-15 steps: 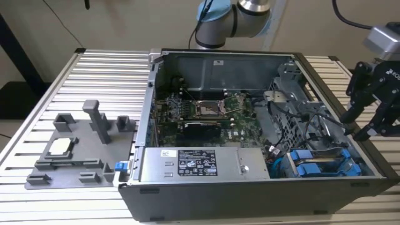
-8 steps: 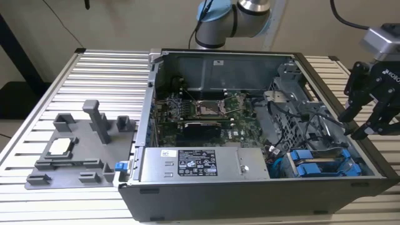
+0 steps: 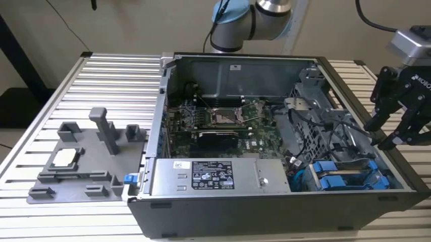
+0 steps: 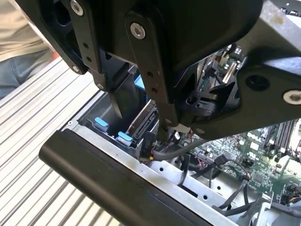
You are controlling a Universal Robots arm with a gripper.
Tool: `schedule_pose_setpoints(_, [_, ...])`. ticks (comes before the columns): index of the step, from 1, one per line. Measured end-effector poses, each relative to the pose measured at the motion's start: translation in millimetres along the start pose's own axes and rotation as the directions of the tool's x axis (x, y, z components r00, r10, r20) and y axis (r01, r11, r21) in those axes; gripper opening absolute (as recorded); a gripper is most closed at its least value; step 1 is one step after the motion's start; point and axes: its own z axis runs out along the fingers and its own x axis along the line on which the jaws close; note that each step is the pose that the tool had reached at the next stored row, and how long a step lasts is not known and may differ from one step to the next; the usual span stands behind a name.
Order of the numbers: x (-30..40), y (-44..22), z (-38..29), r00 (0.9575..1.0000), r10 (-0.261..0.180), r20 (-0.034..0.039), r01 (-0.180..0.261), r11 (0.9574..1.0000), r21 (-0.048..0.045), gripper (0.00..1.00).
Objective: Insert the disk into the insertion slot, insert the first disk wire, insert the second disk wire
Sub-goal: 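Insert the first disk wire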
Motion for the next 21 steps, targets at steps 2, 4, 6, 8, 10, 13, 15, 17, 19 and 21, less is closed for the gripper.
schedule_pose_setpoints(2, [-0.7,0.0,0.6,1.0,0.0,-0.0002,0.0,1.0,0.0,0.47])
schedule_pose_setpoints(4, [-2.5,-0.2,2.8,1.0,0.0,-0.0001,0.0,1.0,0.0,0.47])
schedule_pose_setpoints(6, [-5.1,-0.5,5.6,1.0,0.0,-0.0001,0.0,1.0,0.0,0.47])
schedule_pose_setpoints(8, [-8.7,-0.8,9.1,1.0,0.0,-0.0001,0.0,1.0,0.0002,0.47])
schedule_pose_setpoints(10, [-11.7,-1.4,10.6,1.0,0.0,-0.0002,0.0,1.0,0.0005,0.47])
schedule_pose_setpoints(13, [-11.8,-3.9,10.4,0.9999,-0.013,-0.0008,0.013,0.9999,-0.0002,0.47])
schedule_pose_setpoints(15, [-11.8,-4.3,10.2,0.9998,-0.02,-0.0012,0.02,0.9998,-0.0003,0.47])
schedule_pose_setpoints(17, [-11.5,-4.3,9.4,0.9998,-0.022,-0.0018,0.022,0.9998,-0.0003,0.47])
schedule_pose_setpoints(19, [-11.0,-4.2,8.3,0.9997,-0.023,-0.0019,0.023,0.9997,-0.0004,0.47])
schedule_pose_setpoints(21, [-10.4,-4.2,7.5,0.9997,-0.025,-0.0021,0.025,0.9997,-0.0004,0.47])
